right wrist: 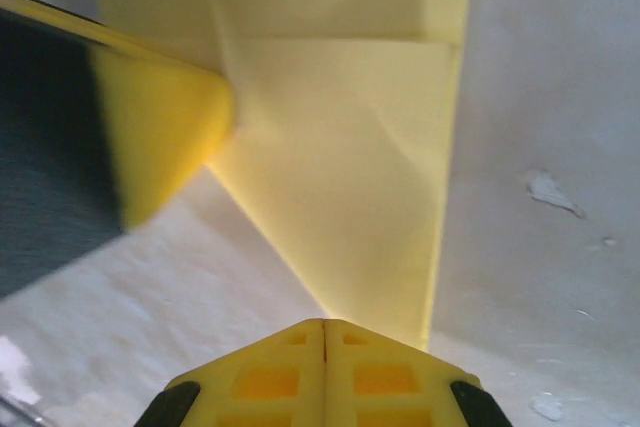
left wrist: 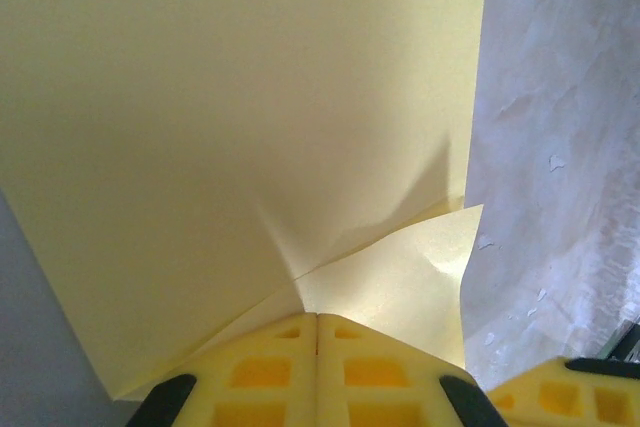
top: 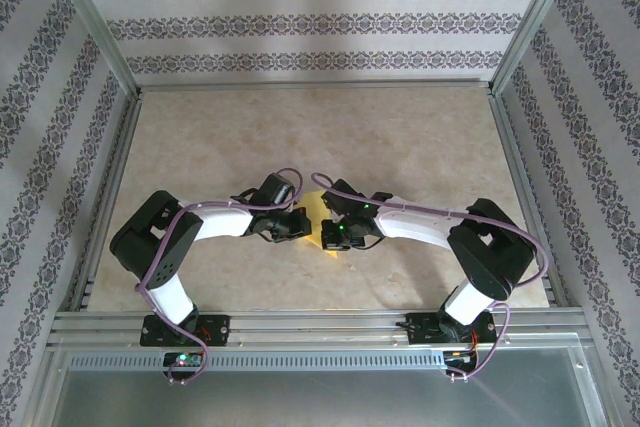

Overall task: Fold a paper plane with a square sheet of paper (fold left side to right side)
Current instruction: Third fold the triangle at the center of the table.

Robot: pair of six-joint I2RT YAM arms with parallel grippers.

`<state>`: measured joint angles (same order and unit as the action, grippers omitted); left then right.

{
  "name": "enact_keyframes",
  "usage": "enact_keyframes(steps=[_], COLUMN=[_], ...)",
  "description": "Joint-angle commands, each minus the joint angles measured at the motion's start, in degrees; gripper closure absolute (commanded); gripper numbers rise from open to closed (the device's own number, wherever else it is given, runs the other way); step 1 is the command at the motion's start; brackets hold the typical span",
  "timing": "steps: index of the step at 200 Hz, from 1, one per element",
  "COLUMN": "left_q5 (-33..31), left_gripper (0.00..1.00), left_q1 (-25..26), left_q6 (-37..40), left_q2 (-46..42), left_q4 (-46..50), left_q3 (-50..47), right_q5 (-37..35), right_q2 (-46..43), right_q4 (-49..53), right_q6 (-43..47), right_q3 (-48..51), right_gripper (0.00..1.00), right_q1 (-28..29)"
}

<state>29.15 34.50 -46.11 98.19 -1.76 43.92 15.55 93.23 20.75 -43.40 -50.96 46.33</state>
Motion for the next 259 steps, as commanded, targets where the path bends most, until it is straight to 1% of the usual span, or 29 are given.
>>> enact_keyframes(steps=[1,42,118,139,212,259], left_q5=[-1.6,-1.6,-1.6,-1.7,-2.4,-2.4], left_gripper=[1.0,1.0,1.0,1.0,1.0,1.0], left_q1=[0.4,0.4,0.4,0.4,0.2,0.1], left_q6=[-0.2,-0.3,-0.2,-0.2,1.7,1.7], left_q2=[2.3,2.4,2.5,2.5,3.0,3.4], left_q4=[2.8,3.0,3.1,3.2,6.2,6.4], left_q3=[0.1,0.1,0.3,0.2,1.6,1.7], right_q5=[1.6,2.3,2.2,1.2,1.0,1.0], right_q2=[-0.4,3.1,6.9,7.2,5.0,1.0], right_q4=[-2.4,-6.2,-8.1,-7.6,-6.5,-5.0], right_q6=[-2.1,-3.2,-3.3,-3.4,-5.1,-5.7], right_q3=[-1.0,-1.5,-2.4,-1.7,4.3,8.7], right_gripper=[1.0,1.0,1.0,1.0,1.0,1.0], right_q1=[-0.2,-0.3,-0.4,-0.3,-0.5,-0.6])
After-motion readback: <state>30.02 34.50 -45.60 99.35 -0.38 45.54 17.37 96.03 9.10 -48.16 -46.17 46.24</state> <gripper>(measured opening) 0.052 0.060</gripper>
